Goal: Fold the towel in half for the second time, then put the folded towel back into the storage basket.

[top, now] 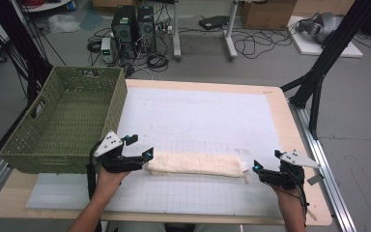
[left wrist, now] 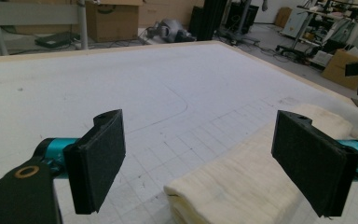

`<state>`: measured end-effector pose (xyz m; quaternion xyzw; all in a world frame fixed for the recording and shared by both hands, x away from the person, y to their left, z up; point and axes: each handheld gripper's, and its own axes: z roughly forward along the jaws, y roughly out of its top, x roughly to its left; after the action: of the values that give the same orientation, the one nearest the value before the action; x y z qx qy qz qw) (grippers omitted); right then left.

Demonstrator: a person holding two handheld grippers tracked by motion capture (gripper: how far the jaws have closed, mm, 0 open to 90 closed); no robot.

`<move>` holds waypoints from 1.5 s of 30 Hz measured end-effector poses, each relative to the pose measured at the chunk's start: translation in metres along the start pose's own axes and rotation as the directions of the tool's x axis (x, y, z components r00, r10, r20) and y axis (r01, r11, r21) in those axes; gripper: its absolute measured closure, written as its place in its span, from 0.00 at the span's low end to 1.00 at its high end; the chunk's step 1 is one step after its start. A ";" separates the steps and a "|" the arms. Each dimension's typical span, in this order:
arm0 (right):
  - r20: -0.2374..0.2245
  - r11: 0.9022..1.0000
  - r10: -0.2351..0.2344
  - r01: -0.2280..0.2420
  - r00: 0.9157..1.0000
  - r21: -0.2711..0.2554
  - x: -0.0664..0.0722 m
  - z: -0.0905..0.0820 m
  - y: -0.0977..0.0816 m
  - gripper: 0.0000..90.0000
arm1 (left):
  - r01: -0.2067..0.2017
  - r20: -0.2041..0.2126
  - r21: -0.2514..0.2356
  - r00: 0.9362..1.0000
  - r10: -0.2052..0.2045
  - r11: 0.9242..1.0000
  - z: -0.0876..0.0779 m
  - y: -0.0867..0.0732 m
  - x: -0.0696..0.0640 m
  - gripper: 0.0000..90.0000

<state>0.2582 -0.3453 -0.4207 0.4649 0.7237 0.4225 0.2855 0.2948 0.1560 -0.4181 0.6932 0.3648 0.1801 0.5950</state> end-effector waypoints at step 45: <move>-0.032 1.000 -0.027 0.027 0.999 0.011 0.005 0.004 0.000 0.13 | 0.067 -0.022 0.178 0.998 -0.064 0.982 0.015 -0.013 0.000 0.26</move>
<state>0.2589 -0.3394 -0.4230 0.4500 0.7368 0.4217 0.2770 0.3012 0.1464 -0.4337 0.7300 0.4068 0.1324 0.5331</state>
